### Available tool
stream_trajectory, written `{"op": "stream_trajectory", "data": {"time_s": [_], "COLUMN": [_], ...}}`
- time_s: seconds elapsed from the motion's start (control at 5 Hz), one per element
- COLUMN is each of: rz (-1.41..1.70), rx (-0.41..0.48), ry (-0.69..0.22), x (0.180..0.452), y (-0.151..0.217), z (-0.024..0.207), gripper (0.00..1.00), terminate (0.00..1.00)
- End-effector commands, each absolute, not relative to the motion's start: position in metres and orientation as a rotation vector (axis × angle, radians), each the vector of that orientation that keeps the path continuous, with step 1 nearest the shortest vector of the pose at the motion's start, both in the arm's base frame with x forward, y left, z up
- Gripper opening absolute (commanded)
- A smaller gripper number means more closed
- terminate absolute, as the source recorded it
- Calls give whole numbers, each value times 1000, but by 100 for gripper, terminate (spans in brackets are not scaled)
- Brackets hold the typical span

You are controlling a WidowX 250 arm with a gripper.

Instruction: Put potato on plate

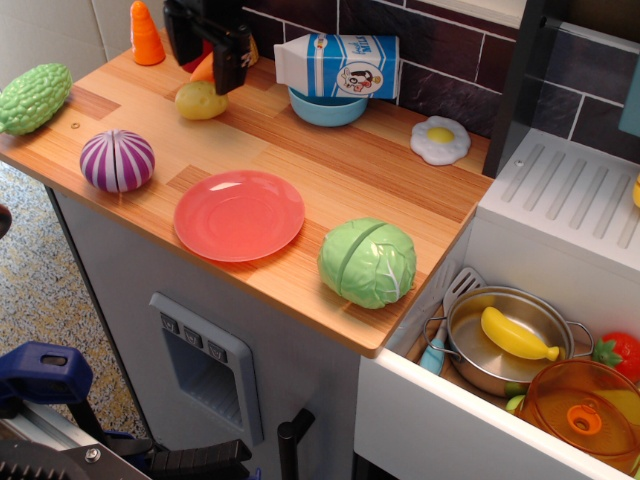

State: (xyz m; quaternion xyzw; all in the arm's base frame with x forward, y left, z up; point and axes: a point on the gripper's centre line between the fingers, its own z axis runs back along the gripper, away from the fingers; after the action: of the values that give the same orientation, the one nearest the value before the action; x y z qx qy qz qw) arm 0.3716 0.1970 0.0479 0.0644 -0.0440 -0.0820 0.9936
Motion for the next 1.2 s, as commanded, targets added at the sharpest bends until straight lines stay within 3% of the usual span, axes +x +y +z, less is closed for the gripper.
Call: {"op": "stream_trajectory", "data": {"time_s": [0.0, 0.8, 1.0], "rz": [-168, -178, -161], "rx": [139, 67, 53], "ry": [-157, -217, -224], "x": [367, 376, 382], "y": [209, 219, 216], "z": [71, 39, 30], "gripper": [100, 100, 0], "terminate": [0, 0, 0]}}
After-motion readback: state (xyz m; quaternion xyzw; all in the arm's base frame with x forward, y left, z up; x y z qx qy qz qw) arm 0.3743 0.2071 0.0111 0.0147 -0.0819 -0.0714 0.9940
